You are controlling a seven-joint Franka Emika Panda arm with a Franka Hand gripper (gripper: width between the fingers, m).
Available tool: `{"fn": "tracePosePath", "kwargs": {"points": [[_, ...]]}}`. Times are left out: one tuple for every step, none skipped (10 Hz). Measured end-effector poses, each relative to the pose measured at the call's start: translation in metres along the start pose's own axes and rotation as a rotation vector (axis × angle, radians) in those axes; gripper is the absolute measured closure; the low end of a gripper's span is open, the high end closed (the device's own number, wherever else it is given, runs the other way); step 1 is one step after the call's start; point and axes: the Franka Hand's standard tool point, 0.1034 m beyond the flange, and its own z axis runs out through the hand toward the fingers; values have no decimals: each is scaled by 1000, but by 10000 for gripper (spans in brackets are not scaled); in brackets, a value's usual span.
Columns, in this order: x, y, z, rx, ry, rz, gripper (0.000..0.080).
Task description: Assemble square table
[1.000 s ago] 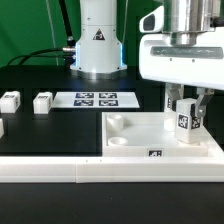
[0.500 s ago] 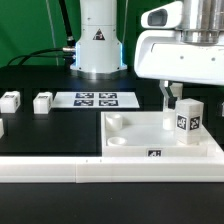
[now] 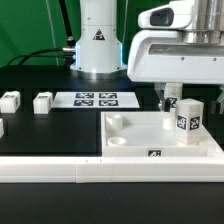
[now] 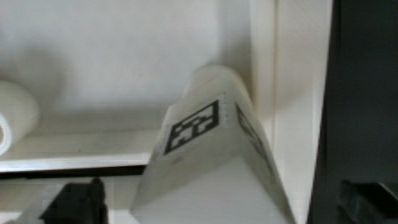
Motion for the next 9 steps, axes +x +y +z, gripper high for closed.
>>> {"fn": "tracePosePath", "kwargs": {"points": [[0,0,0,-1,0,-47,151],[0,0,0,-1,0,-124,151],[0,1,0,-1,0,-181,151],[0,1,0,-3,0,-231,151],[0,1,0,-7,0,-288,151],[0,1,0,-7,0,-285,151],[0,1,0,-7,0,-284,278],[0,1,0,-7,0,-284,414],[0,1,0,-7,0,-266,414]]}}
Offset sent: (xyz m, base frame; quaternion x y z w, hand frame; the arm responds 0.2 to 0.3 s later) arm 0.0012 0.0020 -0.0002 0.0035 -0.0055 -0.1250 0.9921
